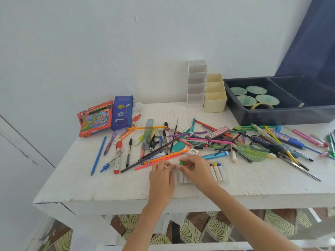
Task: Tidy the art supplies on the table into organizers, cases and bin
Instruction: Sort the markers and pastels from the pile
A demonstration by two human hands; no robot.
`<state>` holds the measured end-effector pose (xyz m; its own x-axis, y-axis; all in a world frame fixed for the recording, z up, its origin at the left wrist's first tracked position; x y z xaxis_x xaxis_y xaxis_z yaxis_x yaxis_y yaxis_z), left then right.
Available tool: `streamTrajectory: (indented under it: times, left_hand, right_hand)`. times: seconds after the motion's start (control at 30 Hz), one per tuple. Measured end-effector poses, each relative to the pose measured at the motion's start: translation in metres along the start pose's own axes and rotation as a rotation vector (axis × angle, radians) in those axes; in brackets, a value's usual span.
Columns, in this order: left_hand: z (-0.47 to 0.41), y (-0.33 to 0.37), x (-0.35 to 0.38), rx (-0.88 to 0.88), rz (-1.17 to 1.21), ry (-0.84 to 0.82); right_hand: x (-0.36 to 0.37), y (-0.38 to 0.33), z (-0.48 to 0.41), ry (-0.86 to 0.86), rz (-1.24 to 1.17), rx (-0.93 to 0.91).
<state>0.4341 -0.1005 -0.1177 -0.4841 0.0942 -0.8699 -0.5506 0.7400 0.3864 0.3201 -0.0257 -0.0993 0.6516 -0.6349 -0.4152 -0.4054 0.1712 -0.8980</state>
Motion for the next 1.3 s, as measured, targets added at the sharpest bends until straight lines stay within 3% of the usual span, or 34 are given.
streamTrajectory:
  times: [0.1,0.27,0.57,0.87,1.03,1.3]
  left_hand:
    - [0.005,0.001,0.003,-0.011,-0.028,-0.005]
    - [0.009,0.001,0.008,-0.014,-0.035,0.015]
    - [0.01,0.0,0.01,-0.018,-0.022,0.003]
    - [-0.001,0.007,0.0,0.033,0.181,0.054]
    - [-0.031,0.036,0.008,0.142,0.277,-0.03]
    - [-0.074,0.089,0.032,0.341,0.189,-0.176]
  right_hand:
    - [0.006,0.008,-0.002,0.017,0.283,-0.134]
    - [0.014,0.011,0.003,0.087,0.49,-0.317]
    - [0.013,0.002,0.004,0.075,0.774,-0.4]
    - [-0.002,0.006,0.017,0.202,0.377,-0.254]
    - [-0.03,0.02,0.017,0.351,0.308,-0.169]
    - [-0.077,0.049,0.024,0.572,0.316,-0.044]
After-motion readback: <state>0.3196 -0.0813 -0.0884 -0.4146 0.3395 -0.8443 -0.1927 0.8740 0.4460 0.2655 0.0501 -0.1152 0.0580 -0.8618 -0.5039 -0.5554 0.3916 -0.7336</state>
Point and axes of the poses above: each hand's wrist, its own z-axis away from the middle knuckle, its own x-axis out of the palm, y = z × x, the point moved 1 cm from there along -z, towards the middle knuckle, and after that the axes turned 10 degrees about -z, right-handed, at the moved point
